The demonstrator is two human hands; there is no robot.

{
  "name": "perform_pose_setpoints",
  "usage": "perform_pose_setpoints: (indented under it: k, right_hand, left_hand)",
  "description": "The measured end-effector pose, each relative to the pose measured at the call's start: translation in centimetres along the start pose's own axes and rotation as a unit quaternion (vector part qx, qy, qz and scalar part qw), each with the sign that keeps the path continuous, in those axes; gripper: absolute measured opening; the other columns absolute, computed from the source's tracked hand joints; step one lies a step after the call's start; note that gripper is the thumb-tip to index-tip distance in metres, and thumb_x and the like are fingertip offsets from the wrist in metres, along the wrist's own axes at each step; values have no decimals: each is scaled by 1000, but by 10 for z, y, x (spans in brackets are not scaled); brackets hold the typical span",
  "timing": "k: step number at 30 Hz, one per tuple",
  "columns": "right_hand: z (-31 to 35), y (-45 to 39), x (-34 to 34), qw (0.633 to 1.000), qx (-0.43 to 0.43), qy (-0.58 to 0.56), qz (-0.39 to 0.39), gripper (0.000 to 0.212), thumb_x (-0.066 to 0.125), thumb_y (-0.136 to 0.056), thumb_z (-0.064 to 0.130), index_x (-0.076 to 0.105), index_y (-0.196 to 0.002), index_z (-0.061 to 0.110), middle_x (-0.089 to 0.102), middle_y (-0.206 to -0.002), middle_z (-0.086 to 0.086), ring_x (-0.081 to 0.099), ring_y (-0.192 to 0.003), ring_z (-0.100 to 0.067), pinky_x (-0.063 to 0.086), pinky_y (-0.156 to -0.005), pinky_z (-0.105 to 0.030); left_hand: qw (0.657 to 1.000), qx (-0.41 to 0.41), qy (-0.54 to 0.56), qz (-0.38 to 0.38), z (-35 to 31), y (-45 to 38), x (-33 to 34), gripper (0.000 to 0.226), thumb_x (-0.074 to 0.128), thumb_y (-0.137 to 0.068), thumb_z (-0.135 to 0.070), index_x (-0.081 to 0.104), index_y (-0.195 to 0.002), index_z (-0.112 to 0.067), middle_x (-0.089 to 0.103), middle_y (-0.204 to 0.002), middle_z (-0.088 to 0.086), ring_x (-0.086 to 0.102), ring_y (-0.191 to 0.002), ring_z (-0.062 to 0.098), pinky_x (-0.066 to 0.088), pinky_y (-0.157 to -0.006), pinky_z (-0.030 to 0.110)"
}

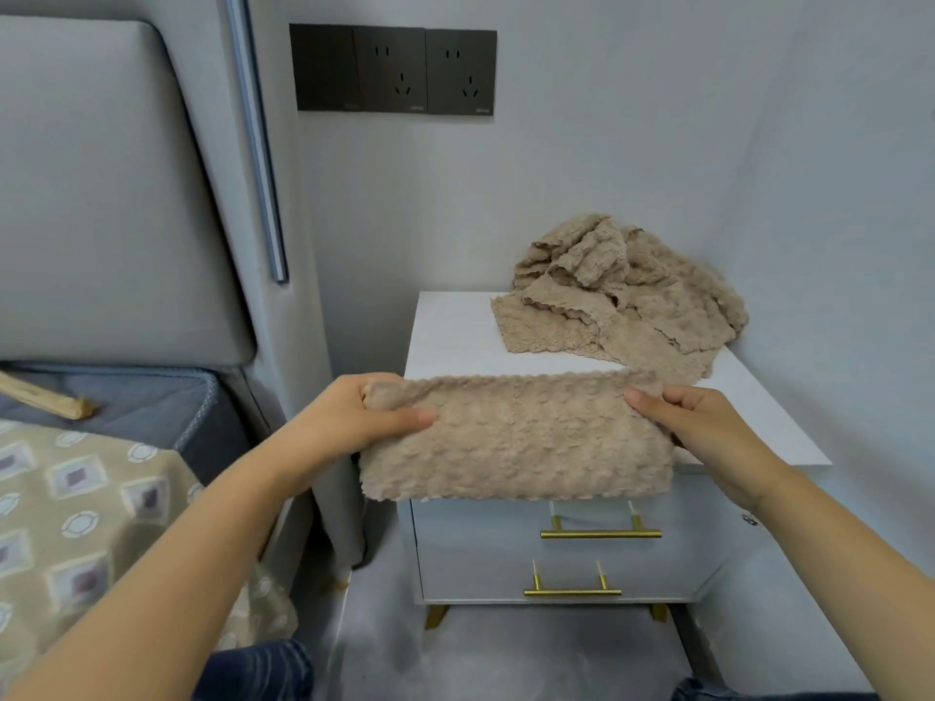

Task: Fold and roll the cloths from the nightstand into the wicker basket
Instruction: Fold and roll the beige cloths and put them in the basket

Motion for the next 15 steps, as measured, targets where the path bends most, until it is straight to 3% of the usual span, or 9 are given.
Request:
perform_pose_setpoints:
  k: [2, 4, 6, 15]
  right_hand:
    - [-2, -7, 3, 999, -9, 44, -25, 69, 70, -79, 52, 55, -84, -15, 58, -73, -15, 53, -65, -26, 42, -67, -35]
    - [-4, -13, 7, 994, -17, 87, -64, 59, 70, -82, 45, 43, -63, -3, 40, -60, -9, 39, -55, -17, 32, -59, -30]
    - [-5, -18, 9, 985, -37, 133, -103, 53, 69, -86, 35, 31, -57, 11, 28, -53, -3, 28, -50, -14, 25, -55, -29]
    - [-4, -33, 11, 965, -79, 214, -128, 52, 64, -90, 29, 28, -55, 14, 27, -52, -3, 26, -50, -16, 20, -52, -32]
  left_hand:
    - [999, -35, -2, -35, 13, -15, -3, 28, 75, -83, -23, 70, -105, -8, 75, -97, 5, 72, -92, 21, 56, -88, 38]
    - [993, -45, -56, -89, 24, -28, -10, 21, 72, -86, -26, 72, -99, -10, 75, -94, 5, 71, -89, 22, 55, -90, 43]
    - [984, -44, -120, -124, 29, -39, -13, 21, 70, -87, -30, 73, -93, -10, 75, -89, 6, 70, -86, 24, 55, -87, 46]
    - [962, -41, -194, -186, 40, -61, -18, 34, 66, -89, -33, 69, -93, 1, 68, -76, 16, 63, -67, 25, 52, -66, 38]
Point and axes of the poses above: each hand's wrist, its own y-axis away from the middle knuckle, its own x-axis out of the palm, z = x × y, the point moved 6 cm from there along -y, towards the middle knuckle
